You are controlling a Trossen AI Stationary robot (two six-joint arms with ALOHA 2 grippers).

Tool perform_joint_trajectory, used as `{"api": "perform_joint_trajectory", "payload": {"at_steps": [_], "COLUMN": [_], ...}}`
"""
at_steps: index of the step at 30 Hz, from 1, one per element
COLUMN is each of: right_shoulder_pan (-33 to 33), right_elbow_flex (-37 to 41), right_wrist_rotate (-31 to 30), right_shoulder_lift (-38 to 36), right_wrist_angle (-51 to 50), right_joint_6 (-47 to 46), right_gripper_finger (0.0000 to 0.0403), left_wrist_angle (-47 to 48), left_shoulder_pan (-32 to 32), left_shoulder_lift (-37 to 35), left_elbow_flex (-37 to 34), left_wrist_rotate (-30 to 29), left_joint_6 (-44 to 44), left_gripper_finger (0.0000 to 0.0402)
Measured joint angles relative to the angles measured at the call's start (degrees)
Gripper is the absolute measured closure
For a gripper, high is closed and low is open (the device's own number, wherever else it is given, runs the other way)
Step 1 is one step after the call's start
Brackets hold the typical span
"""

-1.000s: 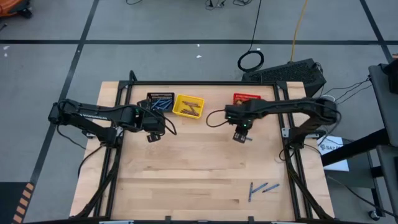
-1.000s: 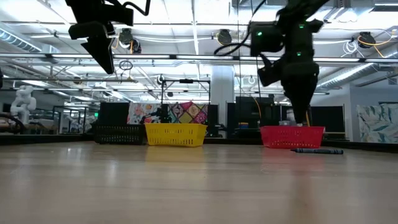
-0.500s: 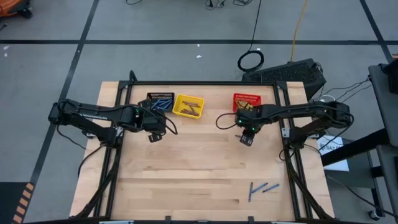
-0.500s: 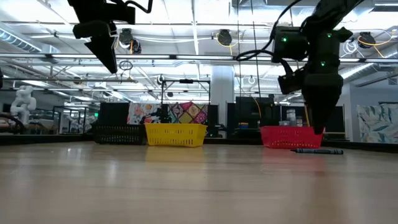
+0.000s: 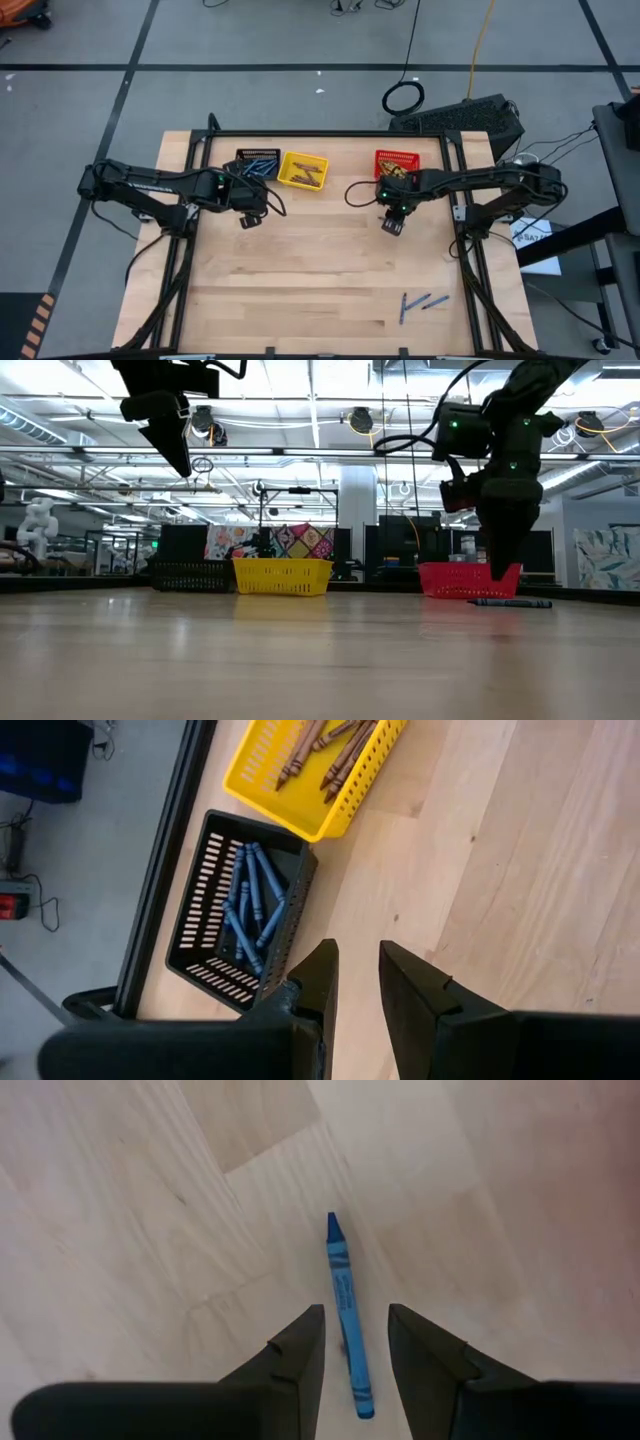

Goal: Sort crayons
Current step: Put the blue crayon into the black bin

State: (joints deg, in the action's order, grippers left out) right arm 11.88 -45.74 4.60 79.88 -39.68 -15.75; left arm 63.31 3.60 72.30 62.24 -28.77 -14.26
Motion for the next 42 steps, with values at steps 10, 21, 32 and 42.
{"api": "perform_joint_trajectory", "payload": {"at_steps": [10, 21, 32, 42], "right_shoulder_pan": [0.0, 0.0, 0.04, 0.04], "right_elbow_flex": [0.0, 0.0, -0.28, -0.44], "right_wrist_rotate": [-0.02, -0.02, -0.11, -0.27], "right_shoulder_lift": [3.9, 7.27, 11.83, 16.57], "right_wrist_angle": [1.85, 2.03, 3.52, 1.13], "right_joint_6": [0.41, 1.48, -2.36, -8.87], "right_gripper_finger": [0.0303, 0.0303, 0.033, 0.0396], "left_wrist_angle": [0.07, 0.09, 0.07, -0.04], "left_shoulder_pan": [0.0, 0.01, 0.0, 0.01], "left_shoulder_lift": [-0.01, -0.01, 0.01, 0.0], "left_elbow_flex": [0.0, 0.0, -0.02, -0.02], "left_wrist_rotate": [0.0, 0.0, 0.0, 0.0], "left_joint_6": [-0.04, 0.03, 0.07, 0.07], "left_gripper_finger": [0.0331, 0.0331, 0.0331, 0.0331]}}
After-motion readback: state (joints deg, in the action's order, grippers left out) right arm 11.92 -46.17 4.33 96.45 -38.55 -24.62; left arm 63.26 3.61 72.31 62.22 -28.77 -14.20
